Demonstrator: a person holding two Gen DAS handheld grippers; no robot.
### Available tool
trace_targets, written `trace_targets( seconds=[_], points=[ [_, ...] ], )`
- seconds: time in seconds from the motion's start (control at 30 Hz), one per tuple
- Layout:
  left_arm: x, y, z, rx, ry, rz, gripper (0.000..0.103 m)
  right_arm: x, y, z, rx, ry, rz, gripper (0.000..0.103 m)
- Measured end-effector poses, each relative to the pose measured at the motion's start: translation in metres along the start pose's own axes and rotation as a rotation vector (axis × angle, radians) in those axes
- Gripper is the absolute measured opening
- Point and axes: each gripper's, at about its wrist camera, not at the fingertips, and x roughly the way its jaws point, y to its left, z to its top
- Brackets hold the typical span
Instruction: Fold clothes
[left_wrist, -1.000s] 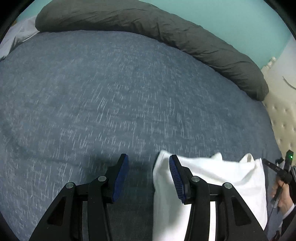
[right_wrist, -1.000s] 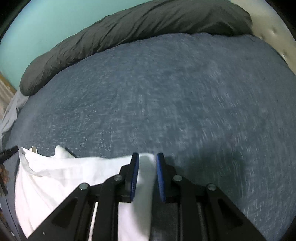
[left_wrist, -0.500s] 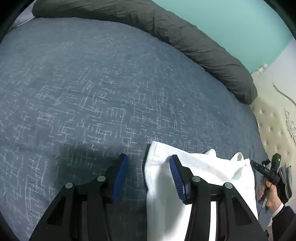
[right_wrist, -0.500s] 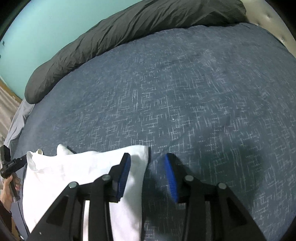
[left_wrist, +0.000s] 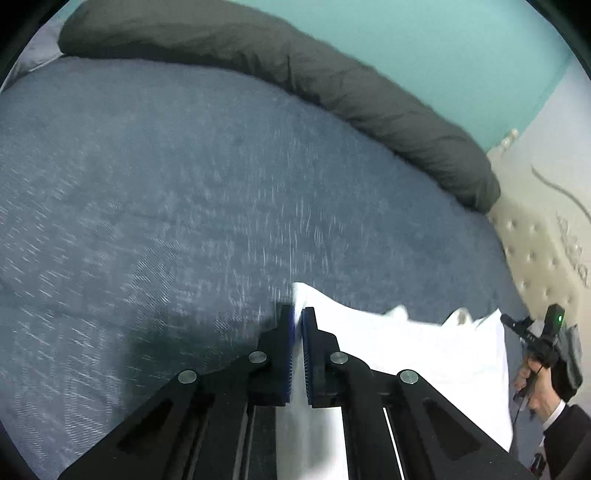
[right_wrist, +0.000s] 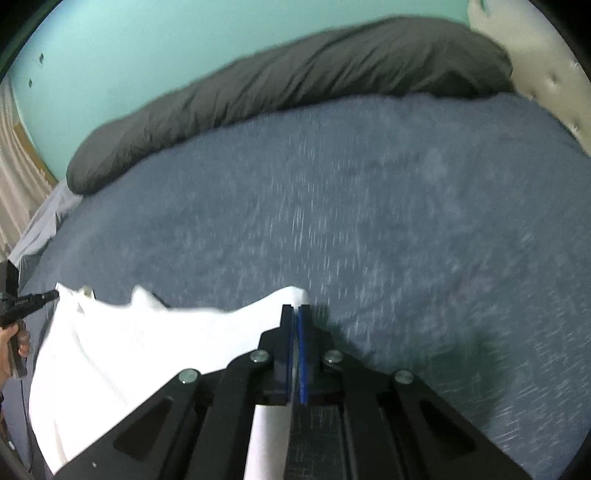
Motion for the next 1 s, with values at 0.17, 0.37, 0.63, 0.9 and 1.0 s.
trace_targets(
  seconds=[0.17, 0.37, 0.63, 0.9, 1.0],
  points=[
    [-0.010, 0.004, 0.008, -0.015, -0.022, 0.018, 0.004, -0.019, 0.001, 0.017, 0.000, -0.077, -0.024, 0.002],
    [0.009, 0.011, 0.005, -0.036, 0.031, 0.060, 0.004, 0.006, 0.000, 0.016, 0.021, -0.012, -0.069, 0.002],
    [0.032, 0.015, -0.003, -0.056, 0.093, 0.101, 0.006, 0.037, -0.012, 0.001, 0.098, 0.098, -0.076, 0.002],
    [-0.031, 0.013, -0.051, -0.070, 0.138, 0.050, 0.026, -0.006, -0.027, -0.016, 0.167, 0.130, 0.008, 0.012],
    [-0.058, 0.011, -0.075, -0.069, 0.162, 0.028, 0.029, -0.039, -0.028, -0.041, 0.194, 0.153, 0.080, 0.027]
  ],
)
